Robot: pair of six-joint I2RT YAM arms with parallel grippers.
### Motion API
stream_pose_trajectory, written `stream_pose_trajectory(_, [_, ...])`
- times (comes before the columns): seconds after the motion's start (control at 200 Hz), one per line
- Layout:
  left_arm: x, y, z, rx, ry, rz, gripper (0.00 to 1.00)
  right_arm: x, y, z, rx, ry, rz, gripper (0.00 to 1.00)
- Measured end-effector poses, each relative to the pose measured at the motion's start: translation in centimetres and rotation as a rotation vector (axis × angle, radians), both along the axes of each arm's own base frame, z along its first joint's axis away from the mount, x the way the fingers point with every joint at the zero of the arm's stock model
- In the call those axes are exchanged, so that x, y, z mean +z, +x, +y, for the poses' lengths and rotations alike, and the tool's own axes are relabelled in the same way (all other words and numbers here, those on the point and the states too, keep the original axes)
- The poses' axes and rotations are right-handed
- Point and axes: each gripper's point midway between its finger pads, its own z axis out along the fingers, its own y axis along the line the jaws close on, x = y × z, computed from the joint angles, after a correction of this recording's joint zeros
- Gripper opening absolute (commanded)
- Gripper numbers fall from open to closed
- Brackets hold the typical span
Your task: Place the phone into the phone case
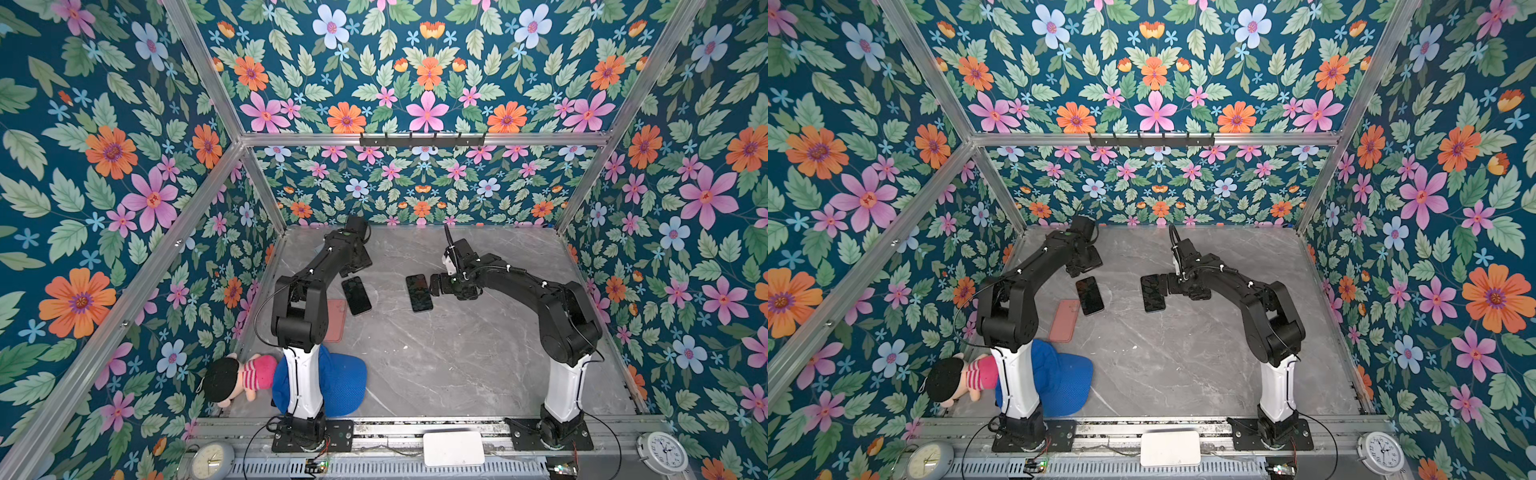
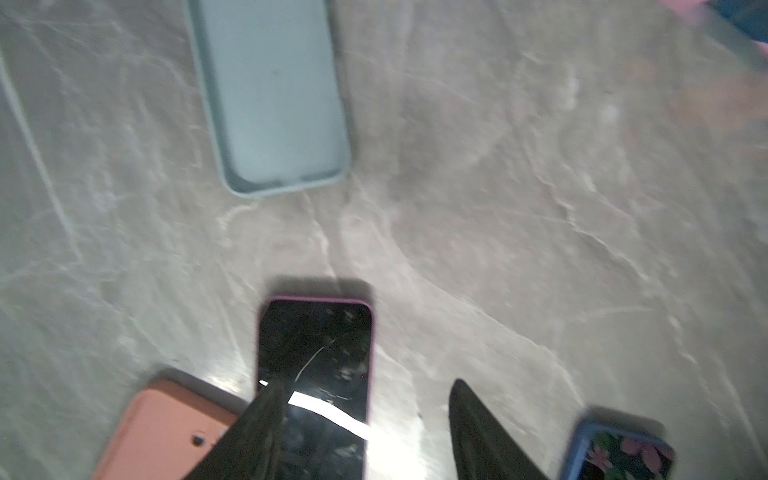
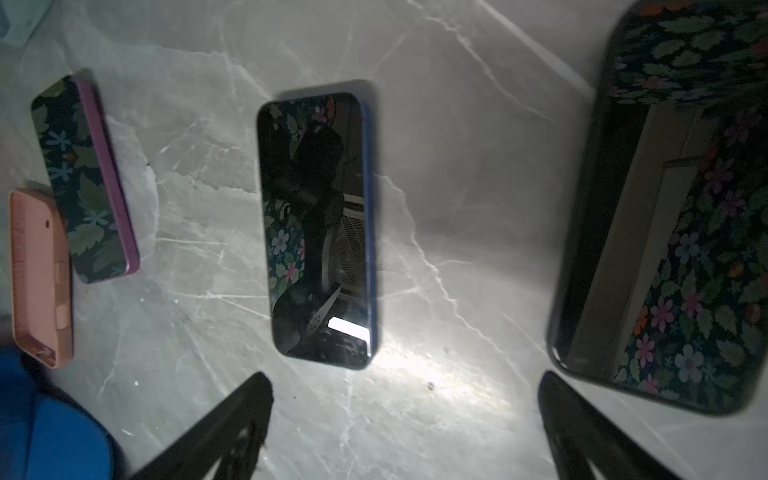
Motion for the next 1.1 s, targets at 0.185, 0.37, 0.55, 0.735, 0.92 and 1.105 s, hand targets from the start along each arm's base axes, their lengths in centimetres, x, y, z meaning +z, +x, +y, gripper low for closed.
stream_pose_trajectory(0.185, [-1.5,2.4,4.6,0.06,0.042,0.023,0.53,0.7,0.1,2.6,0.071,0.008,-0.02,0.99])
stream_pose_trajectory(0.37, [-2.8,3.9,9.0,0.134,0.052,0.035,0.48,0.3,0.2,3.2,0.089,0.006,-0.01,0.99])
stream_pose_trajectory(0.55, [-4.6,5.1,11.7,0.168,0.057,0.049,0.42,0.4,0.1,3.6,0.097,0.012,-0.005,0.99])
stream_pose_trajectory(0.735, [-6.6,5.2,12.0,0.165,0.043,0.079,0.38,0.5,0.2,3.9,0.101,0.017,-0.002,0.99])
stream_pose_trajectory(0.92, [-6.8,5.5,11.9,0.155,0.044,0.074,0.31,0.4,-0.1,4.2,0.111,0.023,0.008,0.99])
stream_pose_trajectory(1.105, [-6.6,5.4,11.7,0.153,0.028,0.069,0.31,0.3,-0.3,4.2,0.113,0.024,0.013,0.99])
